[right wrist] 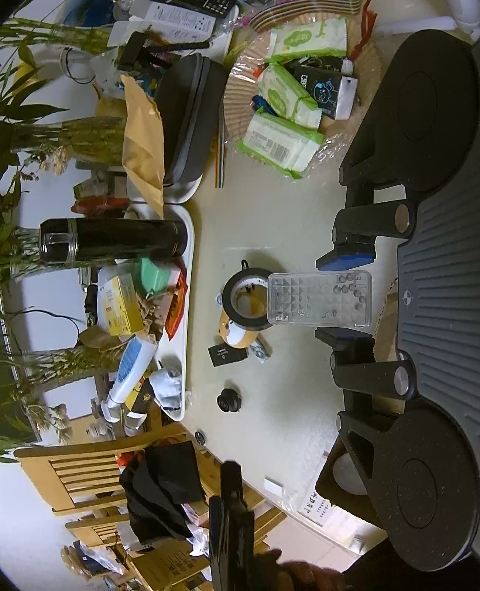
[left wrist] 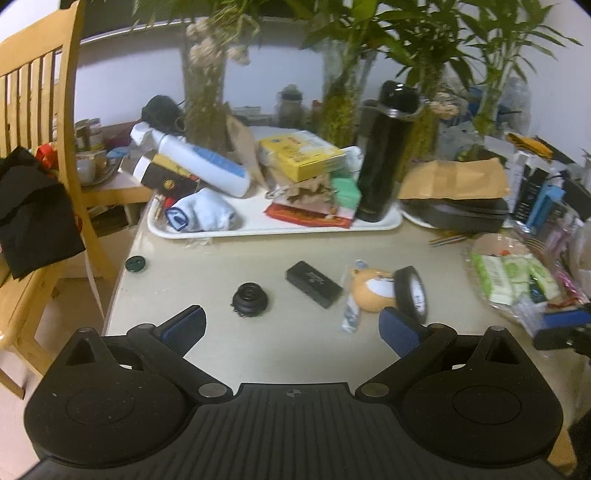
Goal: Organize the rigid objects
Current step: 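Grasp the small black knob with the left tool while the right tool lifts the clear case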
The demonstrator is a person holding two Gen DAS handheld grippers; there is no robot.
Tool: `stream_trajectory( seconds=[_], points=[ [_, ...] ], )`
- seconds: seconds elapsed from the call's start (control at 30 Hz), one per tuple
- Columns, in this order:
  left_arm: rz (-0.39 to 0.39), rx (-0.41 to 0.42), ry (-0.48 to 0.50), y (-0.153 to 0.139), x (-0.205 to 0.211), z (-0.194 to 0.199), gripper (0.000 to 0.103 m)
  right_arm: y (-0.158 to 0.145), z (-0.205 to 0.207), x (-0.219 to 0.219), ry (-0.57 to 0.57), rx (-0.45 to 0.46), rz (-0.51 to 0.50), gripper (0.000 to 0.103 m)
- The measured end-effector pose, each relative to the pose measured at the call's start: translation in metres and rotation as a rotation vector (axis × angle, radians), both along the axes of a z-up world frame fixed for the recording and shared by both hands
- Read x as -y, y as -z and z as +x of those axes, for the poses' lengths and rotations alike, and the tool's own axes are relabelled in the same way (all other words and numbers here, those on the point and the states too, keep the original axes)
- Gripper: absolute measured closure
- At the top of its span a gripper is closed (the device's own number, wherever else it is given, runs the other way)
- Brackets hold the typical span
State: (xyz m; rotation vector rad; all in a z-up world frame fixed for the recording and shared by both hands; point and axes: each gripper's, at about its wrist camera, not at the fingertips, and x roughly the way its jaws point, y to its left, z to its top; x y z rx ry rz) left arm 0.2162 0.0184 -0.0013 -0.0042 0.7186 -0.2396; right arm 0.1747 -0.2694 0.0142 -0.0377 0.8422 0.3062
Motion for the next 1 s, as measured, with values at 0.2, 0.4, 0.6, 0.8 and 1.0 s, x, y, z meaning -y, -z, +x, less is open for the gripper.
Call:
stream_trajectory(
  seconds=[0.2,0.4,0.6,0.8,1.0],
  points=[
    [0.023,0.006,-0.007,0.011,0.001,0.020,0.001,0.002,0.002,-0.003,-0.010,-0.002,-0.008,0.068],
    [0.028,0.008,-0.028,0.026,0.003,0.040,0.001,0.002,0.003,-0.003,-0.011,-0.001,-0.005,0.068],
    [0.023,-0.014,-0.053,0.044,0.002,0.059,0.016,0.002,0.005,-0.002,-0.011,0.002,-0.009,0.068],
    [0.041,-0.045,-0.075,0.066,0.003,0.079,0.018,0.003,0.007,-0.001,-0.014,-0.003,-0.002,0.068],
    [0.059,-0.098,-0.105,0.090,0.000,0.097,0.033,0.004,0.007,-0.008,-0.054,0.004,-0.019,0.068]
  ],
)
